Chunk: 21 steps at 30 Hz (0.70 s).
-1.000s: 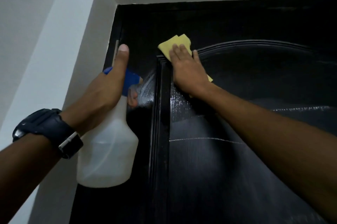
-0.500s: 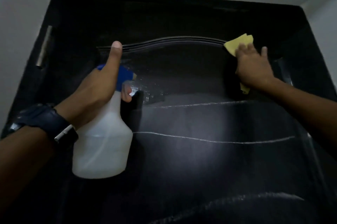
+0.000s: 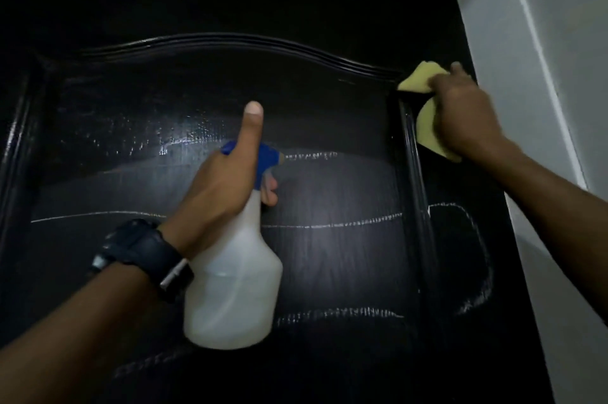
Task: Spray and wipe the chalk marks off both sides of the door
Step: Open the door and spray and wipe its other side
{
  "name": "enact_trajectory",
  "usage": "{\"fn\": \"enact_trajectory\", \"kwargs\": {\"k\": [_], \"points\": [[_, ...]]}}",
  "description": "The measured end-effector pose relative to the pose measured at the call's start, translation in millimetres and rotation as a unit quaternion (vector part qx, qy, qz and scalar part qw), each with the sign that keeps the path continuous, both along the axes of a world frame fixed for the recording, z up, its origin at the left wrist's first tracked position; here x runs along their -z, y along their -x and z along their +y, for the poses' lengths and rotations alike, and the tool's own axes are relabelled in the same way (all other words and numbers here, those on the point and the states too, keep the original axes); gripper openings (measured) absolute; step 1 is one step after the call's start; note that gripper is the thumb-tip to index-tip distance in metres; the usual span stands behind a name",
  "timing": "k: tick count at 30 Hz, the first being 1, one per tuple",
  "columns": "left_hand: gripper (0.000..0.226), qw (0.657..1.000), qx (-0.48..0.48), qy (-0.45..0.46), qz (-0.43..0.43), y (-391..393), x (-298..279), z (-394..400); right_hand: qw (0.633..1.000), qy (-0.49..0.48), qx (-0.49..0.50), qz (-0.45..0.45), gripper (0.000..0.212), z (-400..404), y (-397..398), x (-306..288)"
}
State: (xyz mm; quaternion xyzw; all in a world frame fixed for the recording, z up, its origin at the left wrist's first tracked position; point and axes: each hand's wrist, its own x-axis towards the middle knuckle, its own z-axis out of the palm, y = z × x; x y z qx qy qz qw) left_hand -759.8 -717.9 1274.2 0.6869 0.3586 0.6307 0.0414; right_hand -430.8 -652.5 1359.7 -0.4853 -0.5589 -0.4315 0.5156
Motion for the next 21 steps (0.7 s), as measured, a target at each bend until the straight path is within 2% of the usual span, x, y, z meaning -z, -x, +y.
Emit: {"fn": "enact_trajectory", "kwargs": {"k": [2,4,5,8,12,14,18,21], "points": [[0.11,1.0,0.015,0.007,-0.01,-13,7,3,0.997,-0.037,-0.02,0.058,0.043,-22,-8,15],[0.11,1.0,0.006,0.013,-0.006,-22,8,5,0.99,-0.105,-0.046,0.077,0.041,-29,-3,29],[0.109,1.0,0.0,0.012,0.001,-25,9,6,0.987,-0.109,-0.077,0.093,0.04,-25,6,35],[0.11,0.999,-0.016,0.003,0.028,-28,6,7,0.97,-0.033,-0.211,0.114,0.04,10,50,61],[0.111,0.999,-0.013,0.001,0.039,-26,4,5,0.961,-0.004,-0.268,0.071,0.039,31,65,79],[0.11,0.999,-0.014,0.004,0.036,-26,5,4,0.965,-0.02,-0.258,0.04,0.039,25,48,71],[0.096,1.0,0.0,0.018,0.01,-32,10,4,0.99,-0.011,-0.127,-0.053,0.062,36,22,82],[0.09,1.0,0.003,0.02,0.014,-34,13,7,0.987,-0.018,-0.157,-0.017,0.063,41,20,89]]}}
